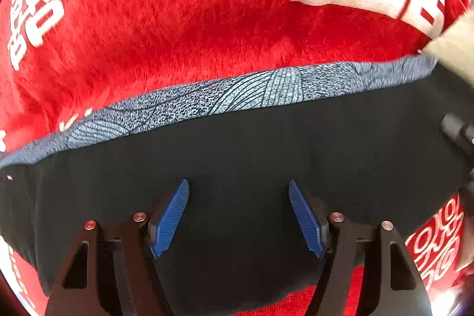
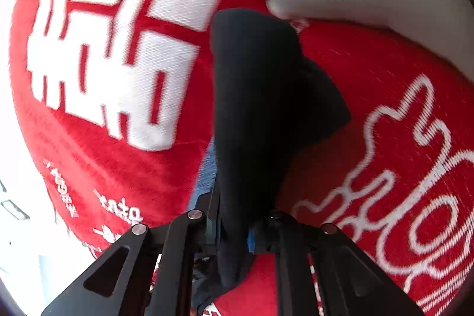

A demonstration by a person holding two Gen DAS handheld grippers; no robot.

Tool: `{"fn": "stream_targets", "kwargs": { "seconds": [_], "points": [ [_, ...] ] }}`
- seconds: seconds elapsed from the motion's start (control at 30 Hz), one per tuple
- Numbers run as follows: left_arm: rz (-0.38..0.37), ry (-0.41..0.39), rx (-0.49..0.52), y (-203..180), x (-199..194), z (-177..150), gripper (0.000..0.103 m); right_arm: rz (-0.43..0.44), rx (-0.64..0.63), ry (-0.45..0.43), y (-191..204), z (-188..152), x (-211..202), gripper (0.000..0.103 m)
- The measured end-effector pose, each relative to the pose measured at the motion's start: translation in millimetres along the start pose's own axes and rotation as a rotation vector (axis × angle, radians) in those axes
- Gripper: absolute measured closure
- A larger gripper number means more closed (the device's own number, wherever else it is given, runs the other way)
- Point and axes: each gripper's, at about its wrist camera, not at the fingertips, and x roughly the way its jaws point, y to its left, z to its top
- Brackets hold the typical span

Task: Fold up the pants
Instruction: 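Lift the leg end with the right gripper and fold it onto the waistband, then lower the folded leg and open the right gripper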

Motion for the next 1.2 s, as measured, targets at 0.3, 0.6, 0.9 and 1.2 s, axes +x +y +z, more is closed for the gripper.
{"fn": "stream_targets", "kwargs": {
  "seconds": [0.3, 0.6, 0.9, 1.2],
  "points": [
    [-0.019, -0.055, 0.004, -4, -13, -22, 0.032, -0.035, -0.344, 0.033, 103, -36, -4, 0.091],
    [-0.150, -0.040, -0.144, 81, -59, -28, 0.043, -0.133, -0.648, 0.076, 184, -101, 20, 0.091],
    [0.065, -0.054, -0.251, 266, -101, -74, 0.019, -0.354, -0.936, 0.155, 221, -214, 114, 0.091],
    [0.045, 0.001, -0.273, 338, -95, -100, 0.019, -0.746, -1.273, 0.159, 202, -332, 202, 0.077]
  ]
}}
